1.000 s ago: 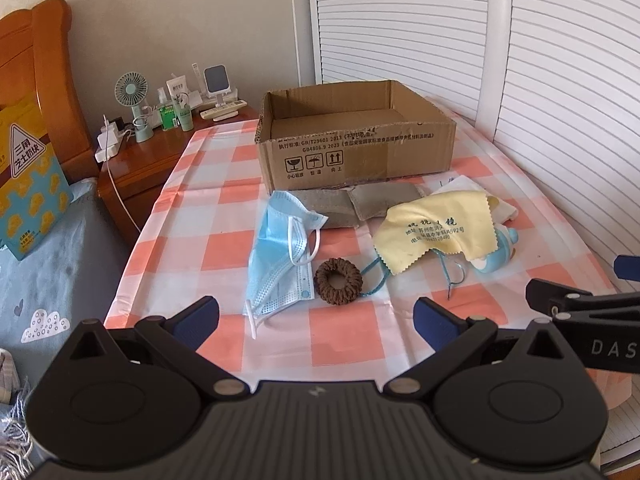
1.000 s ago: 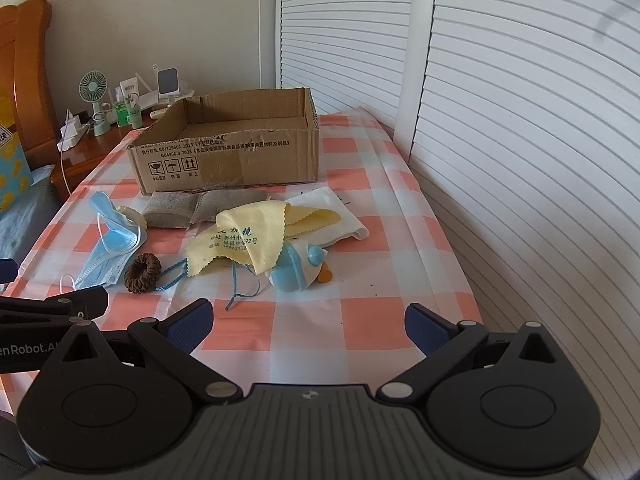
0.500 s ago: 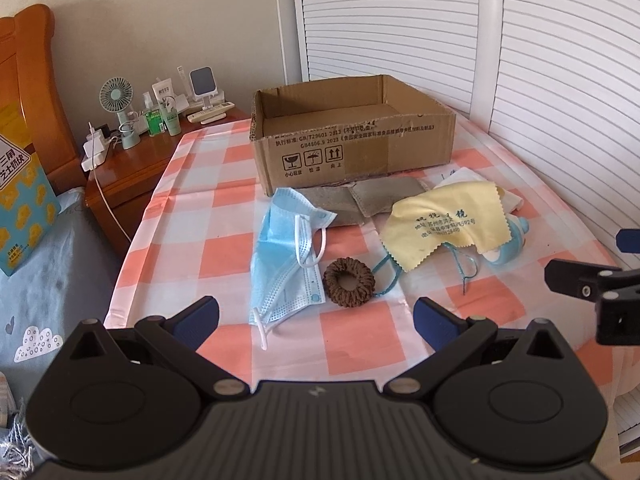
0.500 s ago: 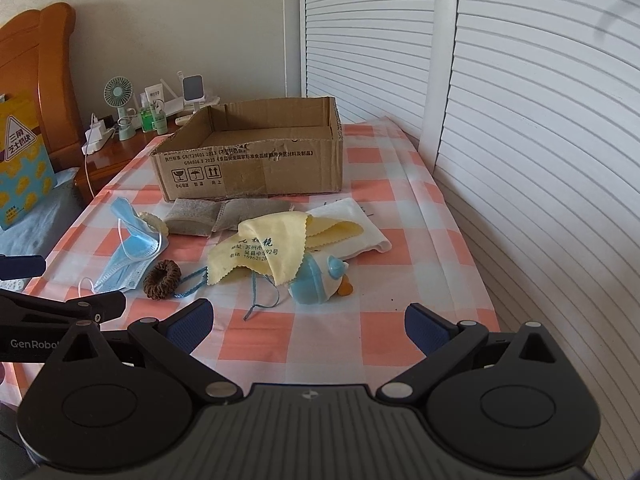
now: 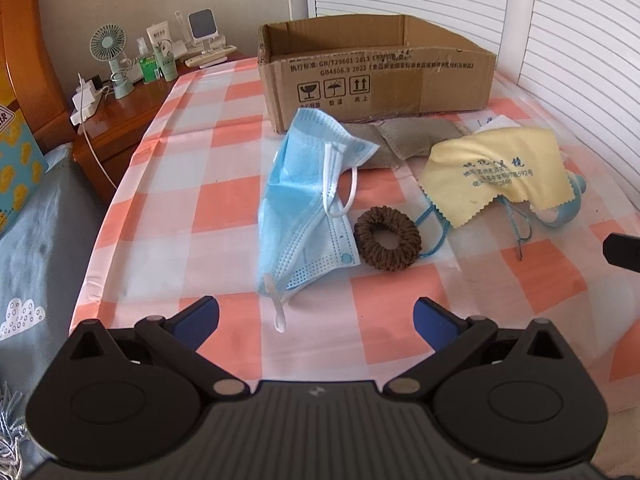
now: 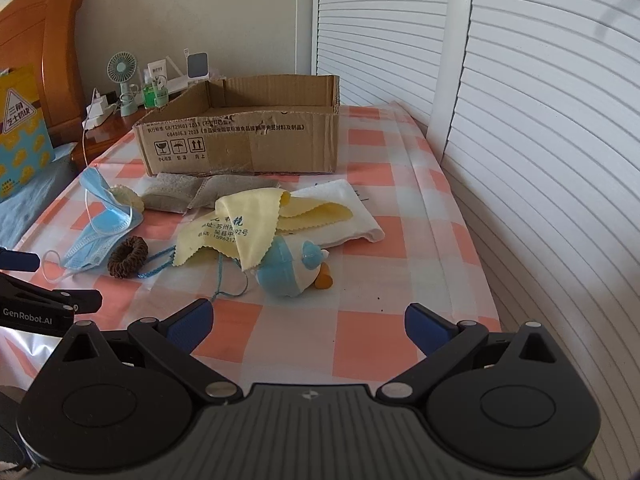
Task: Organize soft objects
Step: 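Move the left tool to the blue face mask and close on it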
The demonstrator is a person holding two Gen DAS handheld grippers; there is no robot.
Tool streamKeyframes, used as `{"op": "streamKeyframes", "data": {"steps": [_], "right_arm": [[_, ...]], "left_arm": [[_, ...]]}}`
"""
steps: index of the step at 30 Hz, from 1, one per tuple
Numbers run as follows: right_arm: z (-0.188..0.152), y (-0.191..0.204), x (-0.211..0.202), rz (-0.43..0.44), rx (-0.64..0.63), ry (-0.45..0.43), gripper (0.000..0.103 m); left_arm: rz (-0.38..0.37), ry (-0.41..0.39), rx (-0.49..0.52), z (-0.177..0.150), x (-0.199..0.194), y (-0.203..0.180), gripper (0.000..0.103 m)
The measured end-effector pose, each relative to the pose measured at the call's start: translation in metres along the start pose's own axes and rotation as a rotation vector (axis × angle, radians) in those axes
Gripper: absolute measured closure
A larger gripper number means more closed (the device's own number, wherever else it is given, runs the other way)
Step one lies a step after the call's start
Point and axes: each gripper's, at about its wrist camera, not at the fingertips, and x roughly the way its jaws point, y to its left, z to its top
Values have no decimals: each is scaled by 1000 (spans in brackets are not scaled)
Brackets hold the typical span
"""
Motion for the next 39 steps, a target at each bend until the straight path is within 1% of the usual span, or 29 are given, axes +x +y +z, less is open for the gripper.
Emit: {"op": "streamKeyframes", "data": {"steps": [3,7,10,13,18,23,26,28,30,32,35,39], "right_arm": [[1,-3,10,5,-41,-1,0],[-3,-5,25,27,-78,21,0],[-9,-6,35,48,-91,41,0],[-14,-9,42,77,-69,49,0],[-17,-12,43,93,-74,24,0],[-23,-9,42,81,-93,-5,0],[-26,-10,42,83,-85,-20,0],[-26,-11,42,82,-79,-18,0],[-26,-10,42,76,-77,-20,0],[-26,-9,42,68,-76,-21,0],[-26,-7,43,61,-75,-20,0],[-25,-7,43,56,-74,-17,0]], "left_arm": [[-14,20,-7,-1,9,4,0],[-70,13,-49,-2,15,11,0],[-73,17,-35,-1,16,12,0],[-81,15,-28,-1,16,15,0],[-111,-45,11,-10,14,20,0],[-148,-65,54,-13,13,26,0],[-181,-56,101,-12,12,31,0],[-172,-45,115,-9,12,35,0],[-129,-63,134,-7,12,38,0],[-104,-73,167,-2,13,41,1],[-100,-84,195,4,17,44,1],[-89,-101,257,13,23,42,3]]}}
